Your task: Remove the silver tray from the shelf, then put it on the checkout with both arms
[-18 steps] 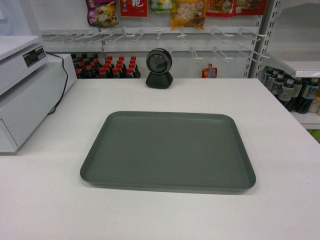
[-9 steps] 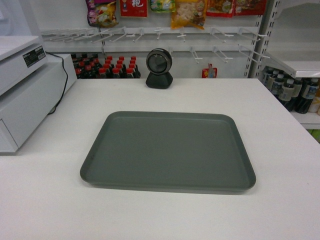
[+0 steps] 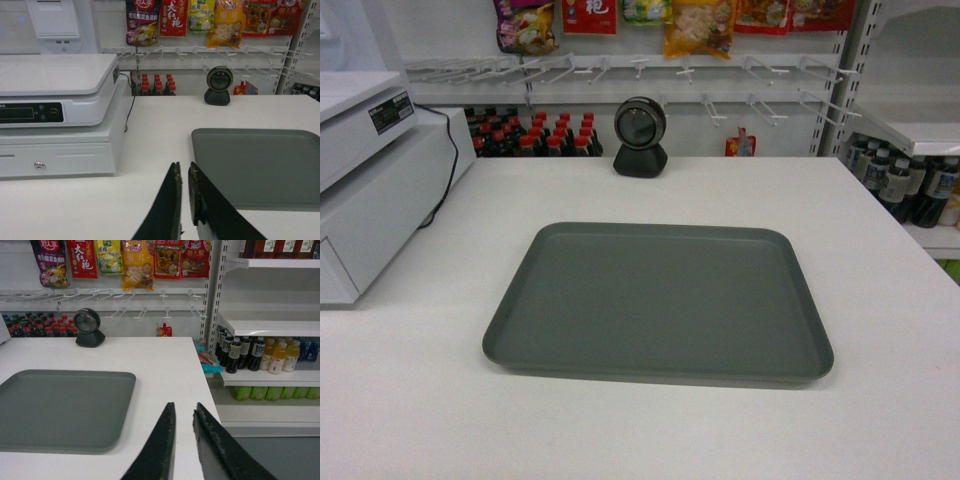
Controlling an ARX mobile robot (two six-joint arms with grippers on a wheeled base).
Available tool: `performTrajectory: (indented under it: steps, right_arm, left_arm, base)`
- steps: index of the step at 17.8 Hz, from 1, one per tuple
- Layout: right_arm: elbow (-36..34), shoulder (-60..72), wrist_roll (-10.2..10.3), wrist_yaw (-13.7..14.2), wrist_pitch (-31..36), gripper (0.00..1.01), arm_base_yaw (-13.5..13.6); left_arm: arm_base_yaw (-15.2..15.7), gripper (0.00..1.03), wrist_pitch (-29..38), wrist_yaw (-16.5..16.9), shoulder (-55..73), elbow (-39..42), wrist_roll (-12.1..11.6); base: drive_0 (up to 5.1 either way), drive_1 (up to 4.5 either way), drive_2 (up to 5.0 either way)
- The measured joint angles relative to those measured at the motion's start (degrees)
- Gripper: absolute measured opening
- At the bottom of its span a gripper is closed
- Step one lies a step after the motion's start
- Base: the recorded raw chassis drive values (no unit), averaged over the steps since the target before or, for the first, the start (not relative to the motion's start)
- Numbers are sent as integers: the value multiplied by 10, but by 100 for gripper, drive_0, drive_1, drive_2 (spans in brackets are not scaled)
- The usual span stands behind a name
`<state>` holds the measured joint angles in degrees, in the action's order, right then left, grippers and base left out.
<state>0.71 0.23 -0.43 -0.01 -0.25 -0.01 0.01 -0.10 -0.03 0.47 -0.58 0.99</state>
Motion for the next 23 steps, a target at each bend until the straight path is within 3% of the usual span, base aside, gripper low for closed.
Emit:
performTrajectory:
  steps: [1, 2, 3, 4, 23]
  right_arm:
    - [0, 0, 0, 0, 0, 21, 0]
    - [0, 0, 0, 0, 0, 45, 0]
    - [0, 0, 0, 0, 0, 79, 0]
    - [0, 0, 0, 0, 0, 98, 0]
    - [0, 0, 0, 0, 0, 98, 0]
  left_arm:
    - [0, 19, -1, 0, 0, 0, 0]
    - [0, 42, -1, 0, 0, 0, 0]
    - [0, 77, -1, 0, 0, 0, 0]
    - [0, 98, -1, 0, 0, 0, 0]
    - [0, 98, -1, 0, 0, 0, 0]
  base:
    - [0, 0, 0]
    - [0, 0, 0]
    - [0, 0, 0]
    - [0, 0, 0]
    - [0, 0, 0]
